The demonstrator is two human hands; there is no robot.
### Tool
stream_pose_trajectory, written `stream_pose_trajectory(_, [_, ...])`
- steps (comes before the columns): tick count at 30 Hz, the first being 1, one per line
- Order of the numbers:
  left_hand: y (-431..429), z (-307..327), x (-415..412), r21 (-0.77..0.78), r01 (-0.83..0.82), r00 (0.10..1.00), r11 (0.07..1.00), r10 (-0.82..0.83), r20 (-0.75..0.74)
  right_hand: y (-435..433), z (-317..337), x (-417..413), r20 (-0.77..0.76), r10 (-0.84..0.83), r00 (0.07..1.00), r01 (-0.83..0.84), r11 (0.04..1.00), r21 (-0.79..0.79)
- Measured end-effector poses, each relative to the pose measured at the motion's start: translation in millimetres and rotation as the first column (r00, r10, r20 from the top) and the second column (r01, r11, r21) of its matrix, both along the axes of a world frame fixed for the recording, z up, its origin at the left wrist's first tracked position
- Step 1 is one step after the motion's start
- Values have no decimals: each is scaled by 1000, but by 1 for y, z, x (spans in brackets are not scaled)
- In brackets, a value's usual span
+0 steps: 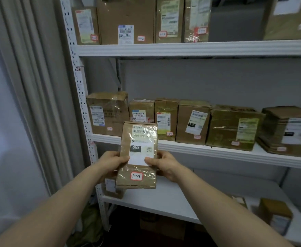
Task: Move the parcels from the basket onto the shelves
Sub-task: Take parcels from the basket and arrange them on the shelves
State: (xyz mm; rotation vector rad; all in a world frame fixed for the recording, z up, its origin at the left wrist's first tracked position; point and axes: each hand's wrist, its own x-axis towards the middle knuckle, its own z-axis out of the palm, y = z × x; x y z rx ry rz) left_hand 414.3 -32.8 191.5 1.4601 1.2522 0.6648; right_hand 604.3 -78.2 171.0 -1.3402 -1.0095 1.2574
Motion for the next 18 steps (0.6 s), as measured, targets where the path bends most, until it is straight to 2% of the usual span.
stream_pose_trajectory(13, [-18,-7,71,-54,109,989,993,-114,-98,-31,-14,73,56,-123,991,126,990,-65])
stream_pose_trajectory(18, [-21,-5,115,-58,180,982,982,-183,-52,-49,-14,109,77,-181,980,186,981,-54])
